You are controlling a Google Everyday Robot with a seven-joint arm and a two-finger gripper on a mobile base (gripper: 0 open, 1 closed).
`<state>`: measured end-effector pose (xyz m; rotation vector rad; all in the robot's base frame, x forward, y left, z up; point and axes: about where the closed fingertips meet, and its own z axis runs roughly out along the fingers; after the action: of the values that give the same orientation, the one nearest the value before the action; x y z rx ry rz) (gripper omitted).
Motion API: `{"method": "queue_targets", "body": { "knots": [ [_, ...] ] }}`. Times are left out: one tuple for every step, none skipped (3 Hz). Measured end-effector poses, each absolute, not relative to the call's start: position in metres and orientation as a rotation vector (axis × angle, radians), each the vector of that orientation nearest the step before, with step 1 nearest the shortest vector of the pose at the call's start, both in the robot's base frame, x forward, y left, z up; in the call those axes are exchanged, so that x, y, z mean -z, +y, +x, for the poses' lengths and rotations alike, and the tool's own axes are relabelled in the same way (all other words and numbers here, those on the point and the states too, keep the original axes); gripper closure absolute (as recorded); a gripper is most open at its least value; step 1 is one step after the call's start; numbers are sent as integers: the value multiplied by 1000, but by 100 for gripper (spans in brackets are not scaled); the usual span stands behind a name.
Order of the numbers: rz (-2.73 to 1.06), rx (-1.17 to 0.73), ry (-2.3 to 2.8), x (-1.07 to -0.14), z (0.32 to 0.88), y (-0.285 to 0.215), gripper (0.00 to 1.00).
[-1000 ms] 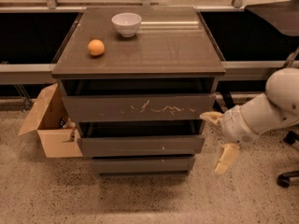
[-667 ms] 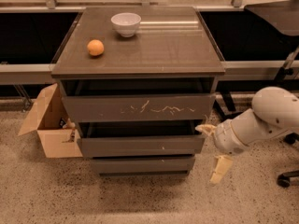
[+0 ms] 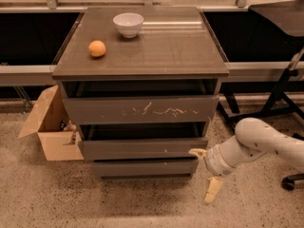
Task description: Open bottom drawer
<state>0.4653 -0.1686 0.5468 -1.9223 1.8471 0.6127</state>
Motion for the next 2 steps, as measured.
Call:
{"method": "queue_targets", "body": {
  "knots": [
    [-1867, -707, 1864, -483, 463, -159, 0],
    [-1872, -716, 1860, -480, 462, -157, 0]
  ]
}}
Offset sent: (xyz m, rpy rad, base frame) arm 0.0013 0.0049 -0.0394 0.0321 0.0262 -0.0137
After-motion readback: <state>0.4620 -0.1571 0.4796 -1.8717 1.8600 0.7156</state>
